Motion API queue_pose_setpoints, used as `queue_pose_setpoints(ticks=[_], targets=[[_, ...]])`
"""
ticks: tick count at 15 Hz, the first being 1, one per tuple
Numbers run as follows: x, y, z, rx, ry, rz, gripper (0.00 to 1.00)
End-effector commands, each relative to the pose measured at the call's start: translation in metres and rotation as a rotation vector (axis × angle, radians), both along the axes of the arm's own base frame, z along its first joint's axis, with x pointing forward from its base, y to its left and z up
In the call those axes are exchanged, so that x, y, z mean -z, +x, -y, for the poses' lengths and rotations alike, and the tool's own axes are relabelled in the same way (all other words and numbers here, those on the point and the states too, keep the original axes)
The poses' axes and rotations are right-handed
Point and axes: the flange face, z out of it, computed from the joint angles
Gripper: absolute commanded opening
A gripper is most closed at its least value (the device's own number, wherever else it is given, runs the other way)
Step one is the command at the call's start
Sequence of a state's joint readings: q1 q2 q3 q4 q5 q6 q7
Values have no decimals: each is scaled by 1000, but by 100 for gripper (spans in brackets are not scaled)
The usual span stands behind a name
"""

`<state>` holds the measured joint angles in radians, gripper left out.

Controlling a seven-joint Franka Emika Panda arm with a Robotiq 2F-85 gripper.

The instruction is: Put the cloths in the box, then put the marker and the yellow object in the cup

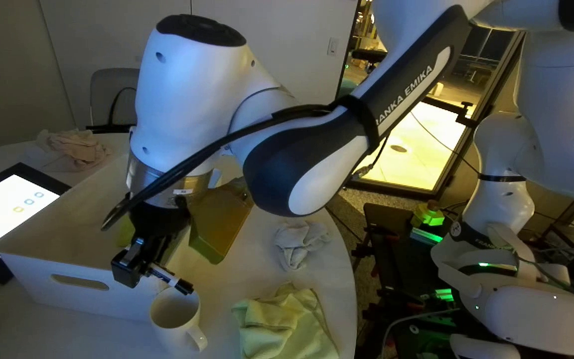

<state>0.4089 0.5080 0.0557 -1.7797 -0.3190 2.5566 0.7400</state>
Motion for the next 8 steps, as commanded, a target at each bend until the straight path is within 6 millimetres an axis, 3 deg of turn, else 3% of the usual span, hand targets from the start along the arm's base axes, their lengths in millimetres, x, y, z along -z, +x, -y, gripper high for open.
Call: queue_pose_setpoints(ticks=[1,8], targets=[[-8,-15,1,-54,30,91,6],[16,-33,4,-107,72,177,7]])
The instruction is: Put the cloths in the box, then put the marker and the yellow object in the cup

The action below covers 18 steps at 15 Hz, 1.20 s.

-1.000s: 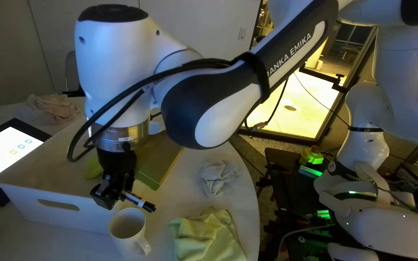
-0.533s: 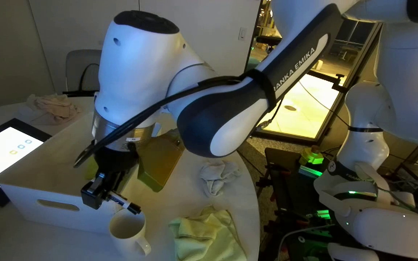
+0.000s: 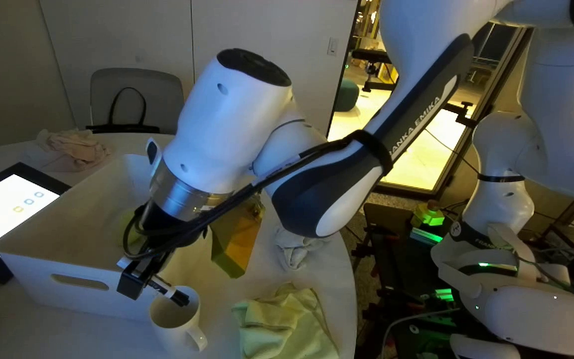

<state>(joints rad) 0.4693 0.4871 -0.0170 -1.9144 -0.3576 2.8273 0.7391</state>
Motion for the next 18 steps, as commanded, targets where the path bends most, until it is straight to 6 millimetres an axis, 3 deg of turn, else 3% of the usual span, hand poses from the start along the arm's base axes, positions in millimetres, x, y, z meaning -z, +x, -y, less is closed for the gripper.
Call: queue_pose_setpoints(ticks=[1,9,18], targets=[[2,-12,5,-26,9,58,7],[9,-16,10,-46,-15,122,7],[12,-15,1,-100,-33,114,7]])
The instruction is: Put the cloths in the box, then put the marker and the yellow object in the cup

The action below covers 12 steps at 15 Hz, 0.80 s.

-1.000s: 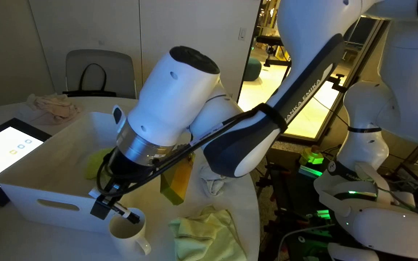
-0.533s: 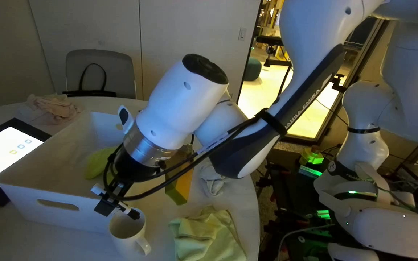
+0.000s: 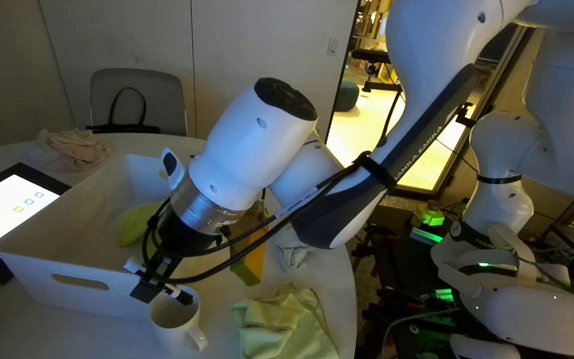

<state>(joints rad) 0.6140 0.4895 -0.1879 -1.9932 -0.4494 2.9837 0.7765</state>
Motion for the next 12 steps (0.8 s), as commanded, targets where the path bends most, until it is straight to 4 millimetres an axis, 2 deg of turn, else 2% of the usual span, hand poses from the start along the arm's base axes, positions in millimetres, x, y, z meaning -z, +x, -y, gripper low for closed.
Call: queue_pose_setpoints(ticks=[1,12], targets=[[-4,2,-5,-31,3,17,7],[4,11,-13,-36,5,27,7]])
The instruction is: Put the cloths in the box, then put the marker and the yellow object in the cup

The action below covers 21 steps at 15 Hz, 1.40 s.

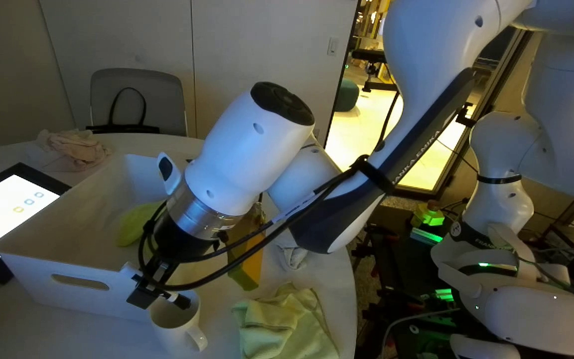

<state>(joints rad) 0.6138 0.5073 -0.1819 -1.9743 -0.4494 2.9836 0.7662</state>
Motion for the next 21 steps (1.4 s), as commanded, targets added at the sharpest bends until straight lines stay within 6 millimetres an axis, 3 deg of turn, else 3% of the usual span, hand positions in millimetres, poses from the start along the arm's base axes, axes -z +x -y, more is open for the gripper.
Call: queue_pose_setpoints(ticks=[1,16,17,18,21], targets=[[2,10,-10,-23,7,26,7],[24,12,-7,-24,-29,17,10],[24,12,-7,-22,-27,19,49],[24,11,-6,-21,-26,21,50],[22,10,-4,-17,-23,25,72]])
